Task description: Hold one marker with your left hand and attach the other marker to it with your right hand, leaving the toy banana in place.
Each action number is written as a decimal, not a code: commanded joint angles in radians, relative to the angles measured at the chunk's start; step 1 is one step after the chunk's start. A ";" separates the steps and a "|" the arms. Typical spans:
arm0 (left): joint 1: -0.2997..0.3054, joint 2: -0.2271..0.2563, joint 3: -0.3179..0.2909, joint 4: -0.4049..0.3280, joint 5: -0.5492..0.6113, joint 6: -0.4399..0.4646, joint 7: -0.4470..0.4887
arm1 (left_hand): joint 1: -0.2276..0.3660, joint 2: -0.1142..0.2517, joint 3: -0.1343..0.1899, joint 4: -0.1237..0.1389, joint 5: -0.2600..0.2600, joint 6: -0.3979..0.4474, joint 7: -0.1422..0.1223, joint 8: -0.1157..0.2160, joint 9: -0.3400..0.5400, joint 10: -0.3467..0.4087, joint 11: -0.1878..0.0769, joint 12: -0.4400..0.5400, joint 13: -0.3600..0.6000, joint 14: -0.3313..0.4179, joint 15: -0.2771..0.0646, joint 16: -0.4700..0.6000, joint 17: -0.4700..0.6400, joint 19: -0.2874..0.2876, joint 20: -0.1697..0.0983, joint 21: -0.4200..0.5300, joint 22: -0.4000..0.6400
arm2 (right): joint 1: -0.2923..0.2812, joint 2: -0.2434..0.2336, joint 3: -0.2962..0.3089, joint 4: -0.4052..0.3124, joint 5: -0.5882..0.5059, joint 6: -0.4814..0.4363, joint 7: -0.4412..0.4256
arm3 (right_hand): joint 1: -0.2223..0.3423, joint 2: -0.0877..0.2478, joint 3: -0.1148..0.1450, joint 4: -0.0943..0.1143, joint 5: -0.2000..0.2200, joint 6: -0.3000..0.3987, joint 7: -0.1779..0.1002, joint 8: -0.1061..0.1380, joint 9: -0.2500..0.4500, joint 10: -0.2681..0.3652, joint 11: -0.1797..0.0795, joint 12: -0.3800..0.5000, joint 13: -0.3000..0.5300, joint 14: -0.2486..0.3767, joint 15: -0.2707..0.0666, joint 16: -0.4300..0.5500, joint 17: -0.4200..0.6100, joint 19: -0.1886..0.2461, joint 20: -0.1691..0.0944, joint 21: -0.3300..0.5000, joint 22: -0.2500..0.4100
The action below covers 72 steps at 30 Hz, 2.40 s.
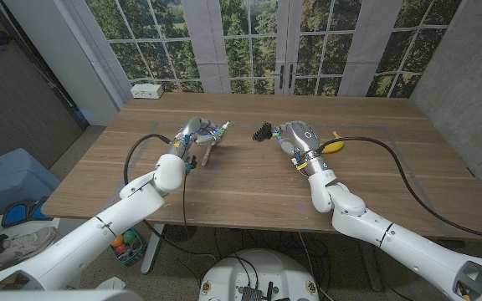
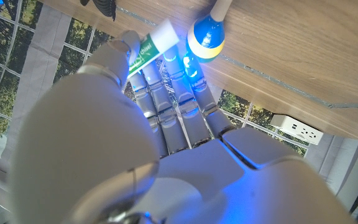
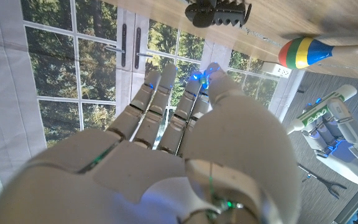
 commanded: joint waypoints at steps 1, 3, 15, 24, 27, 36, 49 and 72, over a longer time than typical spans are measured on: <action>-0.045 0.005 0.029 0.014 0.020 -0.005 -0.048 | 0.004 0.012 0.070 0.061 0.007 0.067 -0.057 0.008 0.025 0.154 -0.143 -0.003 0.004 0.129 -0.198 0.001 0.004 -0.001 -0.092 0.011 0.002 | 0.010 0.012 -0.003 0.003 -0.032 0.007 -0.029 | -0.009 0.001 0.003 0.006 0.004 0.067 -0.032 0.004 0.004 0.031 -0.021 0.010 0.007 0.009 -0.174 -0.006 0.005 0.004 -0.014 0.006 0.004; -0.054 0.006 0.034 0.017 0.023 -0.006 -0.059 | 0.004 0.011 0.071 0.061 0.008 0.068 -0.056 0.008 0.025 0.154 -0.143 -0.004 0.005 0.129 -0.198 0.000 0.005 -0.001 -0.092 0.011 0.002 | 0.014 0.014 -0.006 0.004 -0.039 0.005 -0.028 | -0.011 0.000 0.002 0.006 0.003 0.067 -0.032 0.004 0.004 0.032 -0.022 0.011 0.010 0.009 -0.173 -0.008 0.006 0.004 -0.014 0.008 0.004; -0.114 0.015 0.072 0.024 0.048 0.005 -0.141 | 0.003 0.010 0.075 0.061 0.008 0.070 -0.059 0.007 0.026 0.157 -0.143 -0.008 0.009 0.131 -0.198 -0.005 0.012 -0.002 -0.092 0.015 0.001 | 0.032 0.027 -0.021 0.013 -0.073 0.011 -0.043 | -0.015 -0.003 -0.001 0.007 0.003 0.073 -0.033 0.008 0.004 0.033 -0.022 0.016 0.022 0.013 -0.172 -0.015 0.009 0.001 -0.017 0.013 0.004; -0.146 0.029 0.091 0.014 0.060 0.025 -0.203 | 0.001 0.009 0.078 0.062 0.008 0.070 -0.058 0.006 0.027 0.159 -0.142 -0.012 0.010 0.133 -0.198 -0.009 0.016 -0.004 -0.092 0.017 0.001 | 0.043 0.025 -0.029 0.010 -0.094 0.022 -0.044 | -0.014 -0.004 -0.002 0.006 0.003 0.076 -0.034 0.011 0.004 0.033 -0.024 0.018 0.032 0.016 -0.173 -0.022 0.013 -0.002 -0.019 0.019 0.004; -0.156 0.034 0.098 0.009 0.066 0.034 -0.221 | 0.001 0.008 0.079 0.061 0.008 0.071 -0.058 0.005 0.026 0.160 -0.142 -0.013 0.012 0.134 -0.198 -0.010 0.018 -0.005 -0.091 0.017 0.001 | 0.047 0.024 -0.031 0.010 -0.101 0.028 -0.044 | -0.015 -0.004 -0.003 0.006 0.003 0.075 -0.035 0.011 0.004 0.032 -0.024 0.019 0.035 0.016 -0.173 -0.024 0.014 -0.003 -0.018 0.020 0.004; -0.181 0.044 0.114 -0.007 0.082 0.055 -0.270 | 0.000 0.006 0.083 0.061 0.008 0.072 -0.056 0.005 0.029 0.160 -0.142 -0.018 0.016 0.135 -0.198 -0.015 0.024 -0.005 -0.091 0.021 0.001 | 0.057 0.029 -0.038 0.016 -0.117 0.041 -0.046 | -0.013 -0.005 -0.004 0.004 0.003 0.074 -0.036 0.012 0.004 0.033 -0.025 0.021 0.043 0.019 -0.174 -0.028 0.018 -0.005 -0.019 0.025 0.003; -0.208 0.050 0.137 -0.029 0.106 0.090 -0.323 | -0.001 0.004 0.087 0.061 0.008 0.076 -0.056 0.003 0.026 0.164 -0.142 -0.023 0.016 0.138 -0.198 -0.019 0.029 -0.005 -0.092 0.023 0.000 | 0.062 0.026 -0.041 0.006 -0.140 0.057 -0.052 | -0.012 -0.005 -0.005 0.004 0.003 0.075 -0.037 0.015 0.003 0.034 -0.025 0.022 0.055 0.025 -0.175 -0.033 0.025 -0.008 -0.020 0.033 0.003; -0.203 0.034 0.133 -0.025 0.099 0.039 -0.317 | -0.004 0.002 0.094 0.061 0.006 0.078 -0.058 -0.001 0.028 0.169 -0.142 -0.032 0.022 0.144 -0.198 -0.029 0.041 -0.007 -0.093 0.029 0.000 | 0.077 0.029 -0.047 0.019 -0.165 0.098 -0.065 | -0.010 -0.007 -0.007 0.003 0.002 0.076 -0.039 0.018 0.002 0.035 -0.027 0.020 0.066 0.027 -0.175 -0.045 0.035 -0.014 -0.021 0.045 0.002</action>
